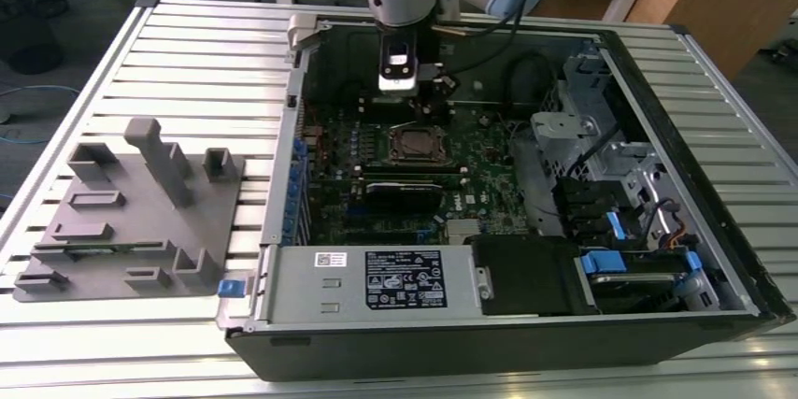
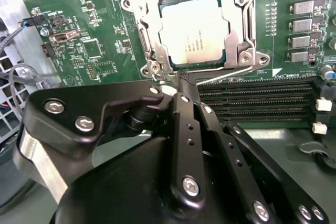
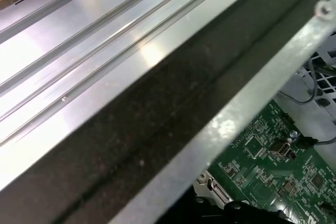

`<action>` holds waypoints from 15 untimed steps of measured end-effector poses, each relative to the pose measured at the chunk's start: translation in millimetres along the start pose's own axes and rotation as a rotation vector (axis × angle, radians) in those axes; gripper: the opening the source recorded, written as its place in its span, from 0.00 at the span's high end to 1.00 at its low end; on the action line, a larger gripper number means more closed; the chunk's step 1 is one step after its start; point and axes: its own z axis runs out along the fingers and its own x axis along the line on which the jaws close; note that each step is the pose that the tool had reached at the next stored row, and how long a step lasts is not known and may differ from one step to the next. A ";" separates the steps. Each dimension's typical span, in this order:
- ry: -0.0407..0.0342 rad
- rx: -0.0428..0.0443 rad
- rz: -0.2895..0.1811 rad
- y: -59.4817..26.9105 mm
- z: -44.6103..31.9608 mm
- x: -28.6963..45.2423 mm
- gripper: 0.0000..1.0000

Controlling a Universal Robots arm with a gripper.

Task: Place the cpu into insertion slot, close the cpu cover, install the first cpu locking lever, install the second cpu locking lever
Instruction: 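Install the first cpu locking lever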

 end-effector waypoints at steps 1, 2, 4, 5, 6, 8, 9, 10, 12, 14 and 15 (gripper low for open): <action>0.0005 -0.0005 0.001 0.2 -1.5 -0.4 0.89; 0.0009 -0.0008 0.001 0.4 -3.1 -0.8 0.89; 0.0016 -0.0016 0.002 0.8 -6.1 -1.6 0.89; 0.0019 -0.0020 0.002 1.0 -7.5 -1.9 0.89; 0.0024 -0.0024 0.002 1.2 -8.8 -2.3 0.89; 0.0034 -0.0035 0.003 1.4 -11.1 -2.8 0.89; 0.0041 -0.0042 0.003 1.5 -11.6 -3.0 0.89; 0.0047 -0.0052 0.003 1.5 -11.6 -3.1 0.89; 0.0049 -0.0054 0.003 1.5 -11.6 -3.0 0.89; 0.0050 -0.0054 0.004 1.5 -11.6 -3.0 0.89; 0.0053 -0.0054 0.003 1.4 -11.7 -3.1 0.89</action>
